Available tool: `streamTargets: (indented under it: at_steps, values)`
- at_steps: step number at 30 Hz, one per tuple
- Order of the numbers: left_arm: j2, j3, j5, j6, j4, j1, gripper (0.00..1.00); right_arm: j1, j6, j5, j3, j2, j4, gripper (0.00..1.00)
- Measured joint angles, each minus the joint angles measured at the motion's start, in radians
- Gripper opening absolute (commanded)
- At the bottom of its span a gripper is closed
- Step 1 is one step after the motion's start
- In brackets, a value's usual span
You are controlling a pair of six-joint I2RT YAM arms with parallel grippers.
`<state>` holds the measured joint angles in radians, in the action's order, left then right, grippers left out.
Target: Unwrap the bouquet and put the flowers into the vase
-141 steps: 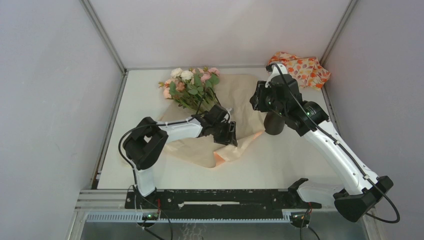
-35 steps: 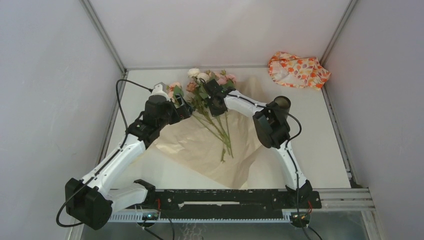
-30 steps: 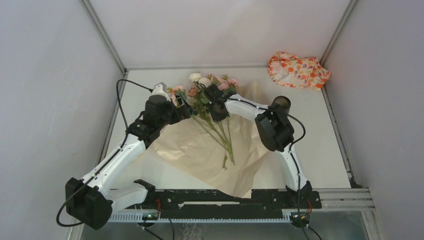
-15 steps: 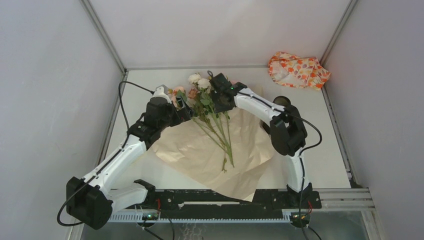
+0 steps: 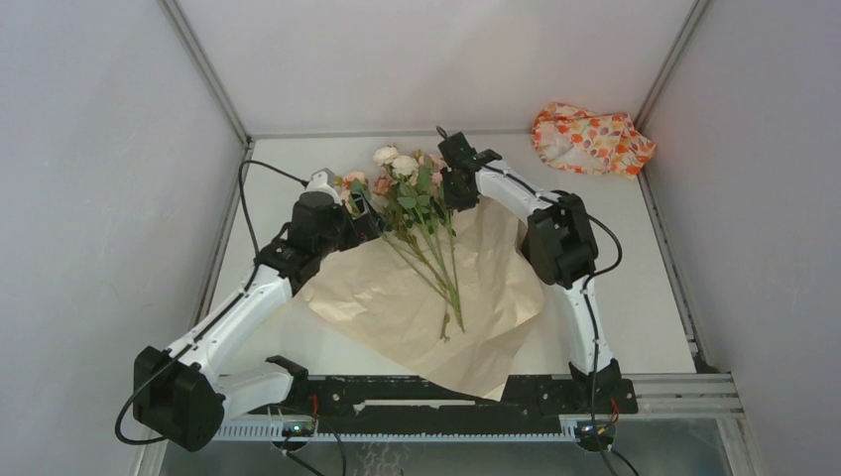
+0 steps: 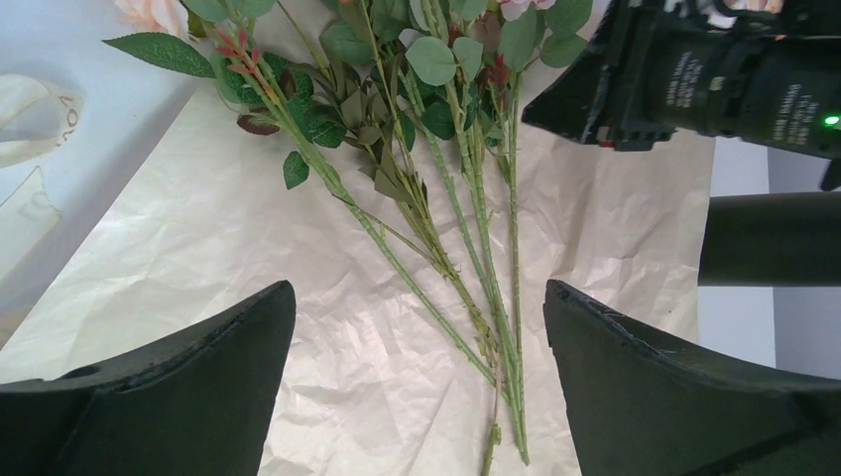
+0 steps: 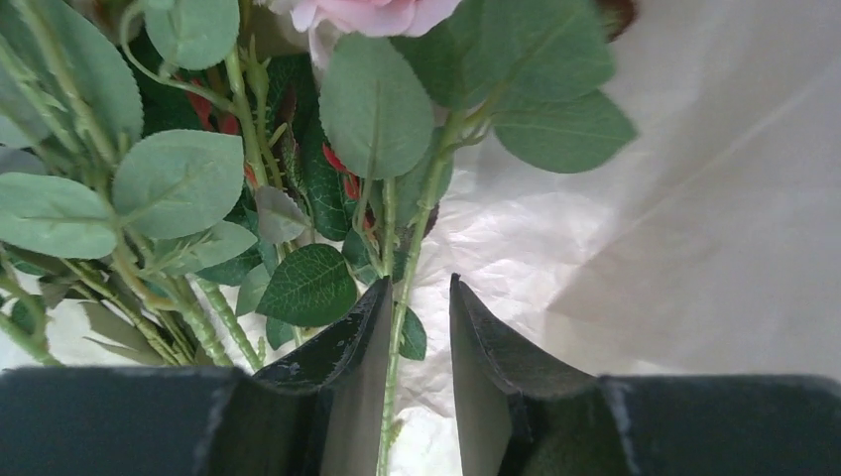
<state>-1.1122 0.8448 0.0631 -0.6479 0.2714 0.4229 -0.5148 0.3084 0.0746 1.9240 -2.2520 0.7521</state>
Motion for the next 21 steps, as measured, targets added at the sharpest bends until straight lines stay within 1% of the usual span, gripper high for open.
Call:
streamTargets:
  at_steps: [8,9,13,15,16,21]
  values:
    - [-0.016,0.000,0.000,0.000,-0.001,-0.001,1.00,-0.018,0.000,-0.041,0.011,-0.069,0.010,0.37]
    - [-0.021,0.000,-0.002,0.000,-0.001,-0.001,1.00,-0.018,0.000,-0.044,0.011,-0.073,0.010,0.34]
    - [-0.033,0.000,-0.013,0.000,-0.001,-0.001,1.00,-0.019,0.002,-0.050,0.017,-0.088,0.008,0.11]
    - [-0.033,0.000,-0.015,0.000,-0.001,-0.001,1.00,-0.018,0.010,-0.051,0.022,-0.090,0.011,0.02]
    - [-0.033,0.000,-0.016,0.000,-0.002,-0.001,1.00,-0.018,0.013,-0.050,0.024,-0.090,0.011,0.00]
    - [-0.033,0.000,-0.016,0.000,-0.001,-0.001,1.00,-0.017,0.016,-0.046,0.029,-0.089,0.011,0.00]
